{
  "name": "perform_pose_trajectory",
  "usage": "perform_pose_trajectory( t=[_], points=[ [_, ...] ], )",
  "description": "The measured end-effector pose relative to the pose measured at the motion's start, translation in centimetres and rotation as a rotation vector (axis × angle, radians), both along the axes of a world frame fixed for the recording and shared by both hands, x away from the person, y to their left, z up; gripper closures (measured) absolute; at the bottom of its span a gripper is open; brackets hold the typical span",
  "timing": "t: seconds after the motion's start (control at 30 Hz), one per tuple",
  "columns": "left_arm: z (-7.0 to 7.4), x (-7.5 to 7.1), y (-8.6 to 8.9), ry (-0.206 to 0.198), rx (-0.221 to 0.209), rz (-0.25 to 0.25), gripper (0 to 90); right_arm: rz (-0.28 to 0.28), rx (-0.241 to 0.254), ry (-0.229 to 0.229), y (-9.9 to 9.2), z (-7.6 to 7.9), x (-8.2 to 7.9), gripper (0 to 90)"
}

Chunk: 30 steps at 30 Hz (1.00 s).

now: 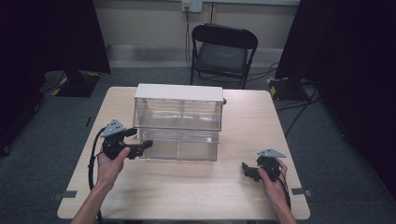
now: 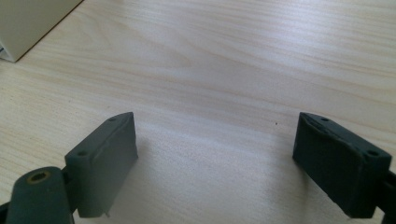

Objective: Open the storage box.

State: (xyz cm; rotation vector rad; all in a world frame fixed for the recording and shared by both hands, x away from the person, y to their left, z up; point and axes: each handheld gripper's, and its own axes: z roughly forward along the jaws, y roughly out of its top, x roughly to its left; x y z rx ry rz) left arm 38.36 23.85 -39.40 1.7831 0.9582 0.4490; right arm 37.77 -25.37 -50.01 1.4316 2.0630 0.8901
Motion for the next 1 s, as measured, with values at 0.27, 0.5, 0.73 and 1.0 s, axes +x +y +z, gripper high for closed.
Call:
perform_pose_trajectory(
  t=[0.27,0.5,0.73,1.0],
  points=[
    [0.08,0.17,0.04,-0.003,-0.013,0.005,15.5,0.0,0.0,0.0,0.0,0.0,0.0,13.0],
    [0.01,0.3,0.06,-0.005,-0.022,0.006,15.5,0.0,0.0,0.0,0.0,0.0,0.0,13.0],
    [0.06,0.25,-0.04,-0.003,-0.014,0.007,15.6,0.0,0.0,0.0,0.0,0.0,0.0,13.0],
    [0.13,0.28,-0.19,-0.007,-0.013,0.006,15.6,0.0,0.0,0.0,0.0,0.0,0.0,13.0]
  ],
)
